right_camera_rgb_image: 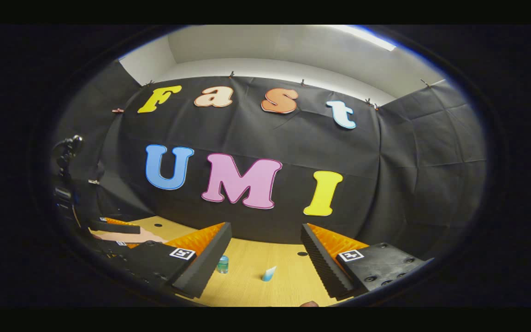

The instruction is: First open the suitcase, pack the skin care products into it, and then close the suitcase.

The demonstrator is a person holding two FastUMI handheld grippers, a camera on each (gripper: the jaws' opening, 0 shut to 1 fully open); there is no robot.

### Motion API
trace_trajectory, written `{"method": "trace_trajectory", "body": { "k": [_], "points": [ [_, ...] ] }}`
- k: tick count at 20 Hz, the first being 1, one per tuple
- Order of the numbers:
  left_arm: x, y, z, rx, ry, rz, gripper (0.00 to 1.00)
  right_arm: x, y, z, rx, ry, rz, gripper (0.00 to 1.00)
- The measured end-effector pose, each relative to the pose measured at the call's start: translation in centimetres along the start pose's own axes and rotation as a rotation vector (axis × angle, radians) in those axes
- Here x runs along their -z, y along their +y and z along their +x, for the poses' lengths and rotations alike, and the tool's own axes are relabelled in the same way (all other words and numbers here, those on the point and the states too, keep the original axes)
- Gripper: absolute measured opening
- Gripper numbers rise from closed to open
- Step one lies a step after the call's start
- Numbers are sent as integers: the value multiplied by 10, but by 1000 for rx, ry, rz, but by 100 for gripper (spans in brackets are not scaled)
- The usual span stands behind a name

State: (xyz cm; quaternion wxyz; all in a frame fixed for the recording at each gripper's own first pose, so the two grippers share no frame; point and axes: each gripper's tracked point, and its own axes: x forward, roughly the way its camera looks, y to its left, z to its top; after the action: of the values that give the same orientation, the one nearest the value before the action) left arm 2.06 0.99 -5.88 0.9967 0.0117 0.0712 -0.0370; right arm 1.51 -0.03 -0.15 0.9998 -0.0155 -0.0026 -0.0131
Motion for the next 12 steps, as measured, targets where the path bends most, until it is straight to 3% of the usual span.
{"method": "trace_trajectory", "body": {
  "k": [8,12],
  "points": [
    [93,3,41,-18,284,-114,95,28,-14,12,-29,21,31,96],
    [153,16,64,-99,489,-112,96,60,-32,33,-59,58,41,96]
  ]
}}
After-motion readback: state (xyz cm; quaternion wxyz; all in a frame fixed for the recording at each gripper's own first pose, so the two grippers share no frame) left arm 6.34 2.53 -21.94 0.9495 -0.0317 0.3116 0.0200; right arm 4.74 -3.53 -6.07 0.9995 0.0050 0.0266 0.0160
